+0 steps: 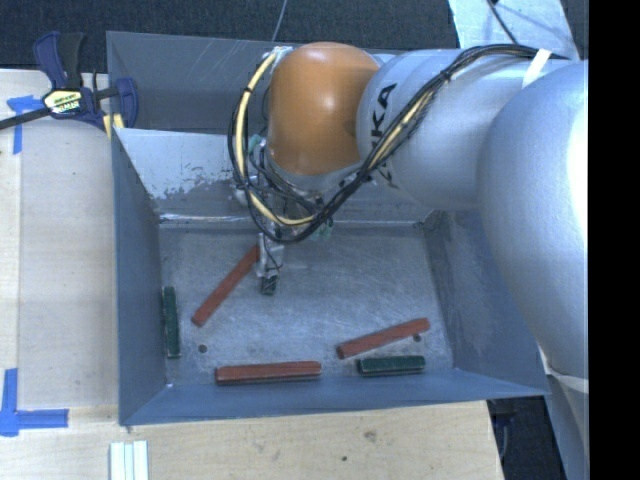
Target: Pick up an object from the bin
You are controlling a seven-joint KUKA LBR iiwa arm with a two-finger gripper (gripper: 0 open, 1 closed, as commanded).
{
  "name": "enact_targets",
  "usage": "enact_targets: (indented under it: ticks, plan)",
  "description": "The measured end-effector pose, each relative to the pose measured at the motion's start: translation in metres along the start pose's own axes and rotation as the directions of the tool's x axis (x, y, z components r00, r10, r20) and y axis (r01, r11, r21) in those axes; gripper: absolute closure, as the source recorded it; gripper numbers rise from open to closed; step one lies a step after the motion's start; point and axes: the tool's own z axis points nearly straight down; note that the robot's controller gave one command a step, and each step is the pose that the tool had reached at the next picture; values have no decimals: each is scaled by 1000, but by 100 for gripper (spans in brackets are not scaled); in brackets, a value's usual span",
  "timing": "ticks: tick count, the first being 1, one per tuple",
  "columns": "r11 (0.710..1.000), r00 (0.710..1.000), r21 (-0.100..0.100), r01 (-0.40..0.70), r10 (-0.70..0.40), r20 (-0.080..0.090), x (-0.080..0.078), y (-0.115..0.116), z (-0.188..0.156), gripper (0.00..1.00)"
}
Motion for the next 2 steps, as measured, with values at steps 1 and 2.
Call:
enact_targets:
  ticks: [1,2]
  plan:
    - [961,961,-1,278,-278,-2,4,19,-4,0]
    - [966,966,-3,260,-260,-8,-3,16,65,0]
